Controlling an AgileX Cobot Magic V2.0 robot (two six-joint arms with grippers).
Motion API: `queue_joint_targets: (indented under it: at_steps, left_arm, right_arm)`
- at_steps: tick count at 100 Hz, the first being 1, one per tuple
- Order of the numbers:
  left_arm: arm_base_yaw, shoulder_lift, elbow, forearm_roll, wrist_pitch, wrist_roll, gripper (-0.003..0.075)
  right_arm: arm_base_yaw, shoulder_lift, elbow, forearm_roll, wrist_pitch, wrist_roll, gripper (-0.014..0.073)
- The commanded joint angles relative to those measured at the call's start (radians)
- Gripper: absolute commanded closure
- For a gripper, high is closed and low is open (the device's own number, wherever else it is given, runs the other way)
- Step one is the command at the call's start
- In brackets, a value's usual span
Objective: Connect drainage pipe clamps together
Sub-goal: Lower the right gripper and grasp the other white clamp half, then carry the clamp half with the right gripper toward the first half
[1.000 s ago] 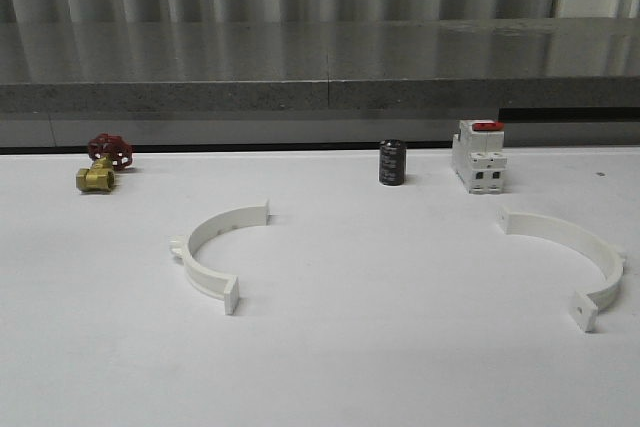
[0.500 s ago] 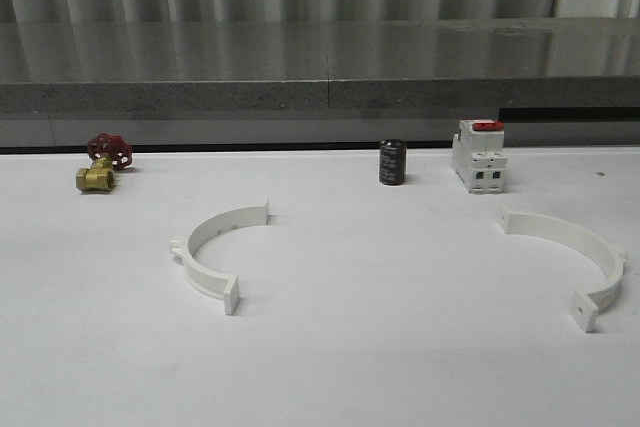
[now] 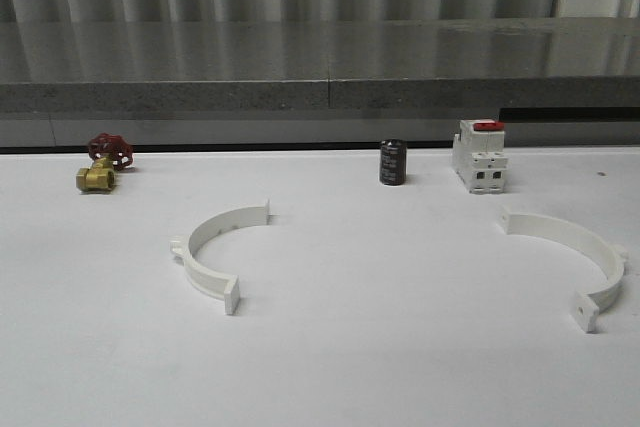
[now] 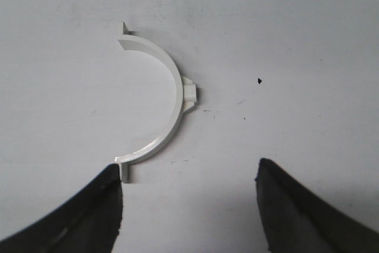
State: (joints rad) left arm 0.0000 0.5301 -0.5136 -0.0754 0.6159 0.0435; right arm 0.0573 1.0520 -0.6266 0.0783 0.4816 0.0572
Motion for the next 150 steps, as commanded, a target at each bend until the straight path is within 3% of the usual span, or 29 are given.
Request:
queue_joint_targets:
  at_steps: [1, 30, 52, 100, 107, 124, 131, 138, 150]
  left_arm:
    - [0.001, 0.002, -0.026, -0.009, -0.069, 0.0, 0.0741]
    - [0.001, 0.002, -0.026, -0.009, -0.069, 0.0, 0.0741]
    - [0.001, 0.002, -0.026, -0.009, -0.069, 0.0, 0.0741]
    - [0.001, 0.002, -0.026, -0.009, -0.069, 0.0, 0.0741]
    - [0.001, 0.002, -0.026, -0.009, -0.069, 0.0, 0.0741]
    - [0.001, 0.002, -0.026, -0.009, -0.069, 0.0, 0.0741]
    - [0.001, 0.002, -0.026, -0.009, -0.069, 0.0, 0.0741]
    - [0.001, 0.002, -0.026, -0.009, -0.069, 0.0, 0.0741]
    - [0.001, 0.002, -0.026, -0.009, -0.069, 0.0, 0.0741]
  right_arm:
    - [-0.008, 0.033, -0.063, 0.008, -0.053, -0.01, 0.0084]
    - [0.001, 0.341, -0.267, 0.008, 0.064, -0.043, 0.0084]
    - [0.035, 0.554, -0.366, 0.008, 0.074, -0.057, 0.0084]
    - [0.038, 0.722, -0.423, 0.008, 0.045, -0.057, 0.0092]
    - [0.038, 0.722, -0.426, 0.012, 0.046, -0.057, 0.0152]
    - [0.038, 0.722, -0.436, 0.024, 0.046, -0.03, 0.0435]
    - [0.038, 0.722, -0.436, 0.024, 0.043, -0.03, 0.0513]
    - [0.038, 0.722, -0.436, 0.024, 0.04, -0.03, 0.0556]
    - [0.038, 0.722, -0.436, 0.024, 0.031, -0.03, 0.0556]
